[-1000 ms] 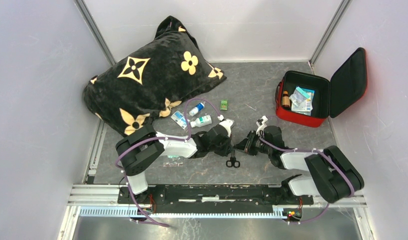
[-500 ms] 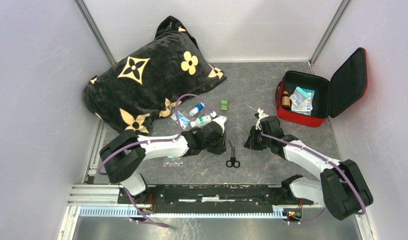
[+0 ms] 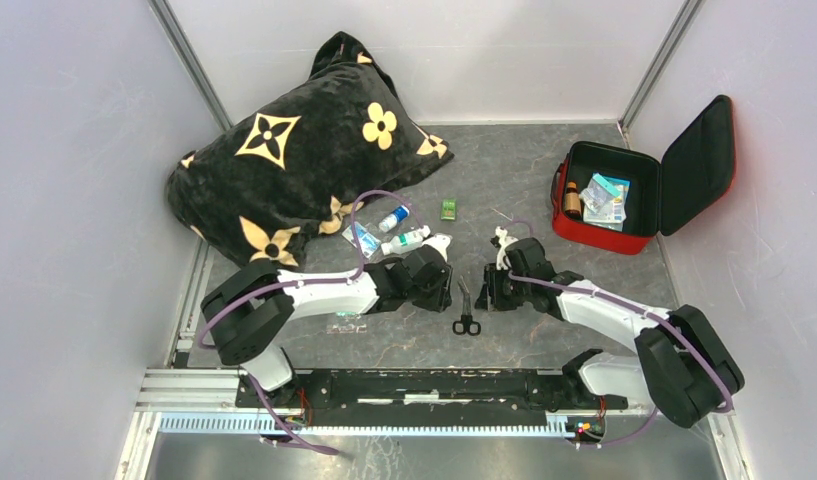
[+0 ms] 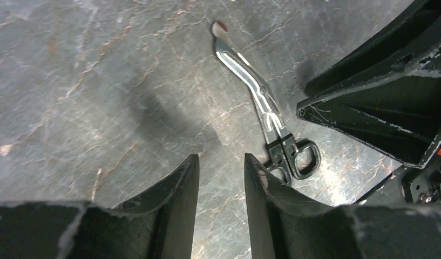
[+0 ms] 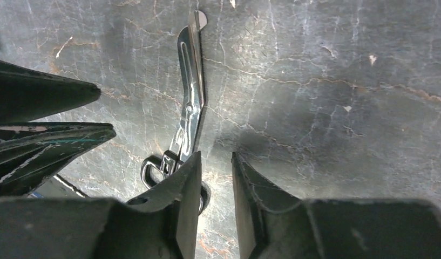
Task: Organize the medicine kit
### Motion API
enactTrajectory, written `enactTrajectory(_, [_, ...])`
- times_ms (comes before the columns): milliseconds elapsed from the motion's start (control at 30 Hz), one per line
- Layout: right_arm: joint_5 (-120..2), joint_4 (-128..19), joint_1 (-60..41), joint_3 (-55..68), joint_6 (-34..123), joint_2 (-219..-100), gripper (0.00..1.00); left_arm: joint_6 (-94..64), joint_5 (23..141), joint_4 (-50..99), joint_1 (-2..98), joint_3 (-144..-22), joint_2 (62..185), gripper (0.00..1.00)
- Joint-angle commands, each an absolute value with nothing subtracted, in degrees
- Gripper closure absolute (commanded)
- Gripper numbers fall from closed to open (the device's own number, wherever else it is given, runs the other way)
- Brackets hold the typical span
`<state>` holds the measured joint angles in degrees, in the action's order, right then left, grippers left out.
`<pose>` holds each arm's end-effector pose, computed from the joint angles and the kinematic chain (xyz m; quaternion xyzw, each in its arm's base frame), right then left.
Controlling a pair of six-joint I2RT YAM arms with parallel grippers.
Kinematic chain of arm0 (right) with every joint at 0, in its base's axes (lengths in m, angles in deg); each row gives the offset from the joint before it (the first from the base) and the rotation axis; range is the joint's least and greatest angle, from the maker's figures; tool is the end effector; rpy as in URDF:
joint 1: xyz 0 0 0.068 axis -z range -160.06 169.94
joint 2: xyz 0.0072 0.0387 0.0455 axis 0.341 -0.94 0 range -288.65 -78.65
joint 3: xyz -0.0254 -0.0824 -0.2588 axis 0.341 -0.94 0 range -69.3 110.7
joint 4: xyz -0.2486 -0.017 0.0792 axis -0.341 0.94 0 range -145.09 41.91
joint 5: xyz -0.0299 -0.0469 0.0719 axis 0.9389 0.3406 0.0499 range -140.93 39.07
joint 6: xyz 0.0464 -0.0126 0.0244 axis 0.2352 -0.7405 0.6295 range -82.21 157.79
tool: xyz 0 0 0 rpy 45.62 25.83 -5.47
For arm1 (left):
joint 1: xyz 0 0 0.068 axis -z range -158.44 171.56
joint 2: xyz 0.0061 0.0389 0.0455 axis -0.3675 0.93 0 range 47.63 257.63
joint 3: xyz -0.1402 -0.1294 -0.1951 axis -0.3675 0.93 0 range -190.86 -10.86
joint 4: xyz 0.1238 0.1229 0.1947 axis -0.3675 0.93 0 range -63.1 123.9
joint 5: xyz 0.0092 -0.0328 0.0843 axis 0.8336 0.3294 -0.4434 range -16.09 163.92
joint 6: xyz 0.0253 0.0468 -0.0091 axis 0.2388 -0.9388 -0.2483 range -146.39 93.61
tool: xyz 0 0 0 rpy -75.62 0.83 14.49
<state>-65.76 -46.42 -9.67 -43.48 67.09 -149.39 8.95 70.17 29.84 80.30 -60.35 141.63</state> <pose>0.1808 0.1132 0.1449 -0.0429 0.9419 0.2591 0.2095 0.1728 -0.2802 0.1673 0.1773 0.9144 -0.2447 0.2695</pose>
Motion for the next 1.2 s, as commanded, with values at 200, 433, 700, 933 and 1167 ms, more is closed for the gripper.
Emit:
enactTrajectory(200, [-45.6, -37.3, -18.8, -31.5, 67.6, -154.4, 0.48, 9.3, 59.7, 34.4, 76.4, -58.2, 127.7, 0.52])
enactTrajectory(433, [-37.9, -31.2, -25.1, -23.4, 67.8, -163.2, 0.47, 8.8, 58.6, 34.1, 76.1, -54.5, 122.6, 0.51])
enactTrajectory(700, [-36.1, -27.9, -26.6, -19.6, 67.9, -169.4, 0.49, 8.2, 58.4, 33.3, 76.0, -51.7, 118.8, 0.51])
enactTrajectory(933, [-37.7, -27.0, -27.3, -18.3, 67.8, -173.2, 0.68, 8.3, 59.3, 32.7, 76.0, -50.6, 118.0, 0.52])
enactTrajectory(1167, [-39.7, -30.1, -25.0, -20.0, 69.1, -171.2, 0.87, 9.0, 63.3, 28.4, 76.0, -49.5, 120.1, 0.51])
